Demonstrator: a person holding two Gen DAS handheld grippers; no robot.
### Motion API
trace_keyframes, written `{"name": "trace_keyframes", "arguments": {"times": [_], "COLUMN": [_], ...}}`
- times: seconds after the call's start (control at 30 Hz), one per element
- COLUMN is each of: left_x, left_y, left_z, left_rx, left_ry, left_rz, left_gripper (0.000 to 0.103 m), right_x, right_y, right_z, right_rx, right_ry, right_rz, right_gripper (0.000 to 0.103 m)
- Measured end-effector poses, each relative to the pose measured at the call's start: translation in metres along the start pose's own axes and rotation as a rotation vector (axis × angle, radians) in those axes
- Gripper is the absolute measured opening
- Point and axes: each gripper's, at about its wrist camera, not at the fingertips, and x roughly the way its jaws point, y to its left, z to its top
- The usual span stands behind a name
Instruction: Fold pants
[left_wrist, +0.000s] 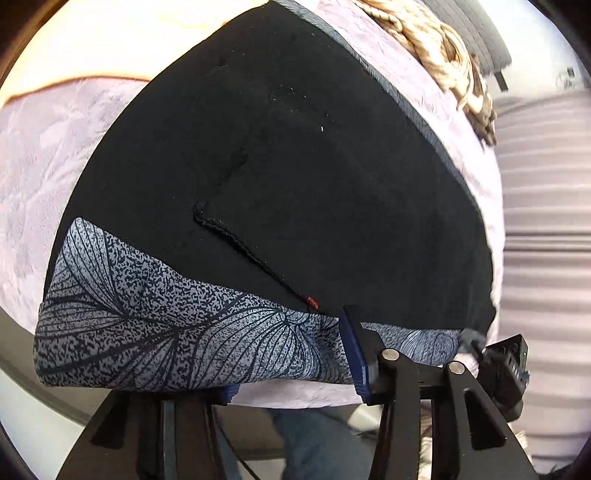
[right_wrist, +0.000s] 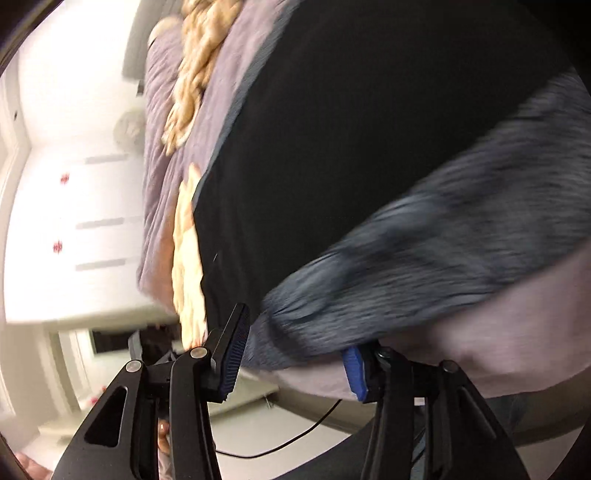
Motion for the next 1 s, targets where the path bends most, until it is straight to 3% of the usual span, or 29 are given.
{"name": "trace_keyframes", "arguments": {"times": [0.07,0.1,0.13,0.17,0.23,0.37,0.53,0.67,0.83,0.9,1.0], "left_x": [0.003,0.002,0.002,0.0,-0.009,-0.035,-0.058,-0.055,0.008,0.026,0.023], "left_y": [-0.006,-0.007,-0.008,-0.01,-0.013,-0.035,-0.077,-0.09,-0.086,-0.085,-0.079], "left_z": [0.001,0.003,0.003,0.003,0.004,0.016,0.068,0.125,0.195,0.212,0.228], "left_rx": [0.02,0.032,0.035,0.026,0.007,0.003,0.05,0.072,0.065,0.064,0.021], "left_ry": [0.009,0.012,0.016,0.014,-0.011,-0.1,-0.23,-0.315,-0.319,-0.335,-0.353], "left_rz": [0.027,0.05,0.057,0.055,0.061,0.057,0.053,0.08,0.233,0.334,0.372], "left_gripper": [0.044,0.035,0.033,0.033,0.033,0.033,0.033,0.033,0.033,0.05,0.05], "right_x": [-0.016,-0.022,-0.028,-0.032,-0.037,-0.048,-0.053,-0.032,0.032,0.056,0.091], "right_y": [-0.023,-0.033,-0.042,-0.048,-0.046,0.014,0.096,0.134,0.139,0.129,0.103], "right_z": [0.007,0.008,0.008,0.009,0.012,0.033,0.099,0.165,0.248,0.27,0.296], "right_rx": [0.087,0.133,0.178,0.208,0.211,-0.007,-0.211,-0.258,-0.264,-0.263,-0.225], "right_ry": [-0.063,-0.088,-0.108,-0.119,-0.117,-0.073,0.005,0.062,0.148,0.173,0.201], "right_rz": [0.045,0.073,0.117,0.151,0.159,0.097,0.045,0.019,-0.095,-0.148,-0.242], "right_gripper": [0.052,0.043,0.031,0.01,0.01,0.01,0.01,0.01,0.012,0.013,0.018]}}
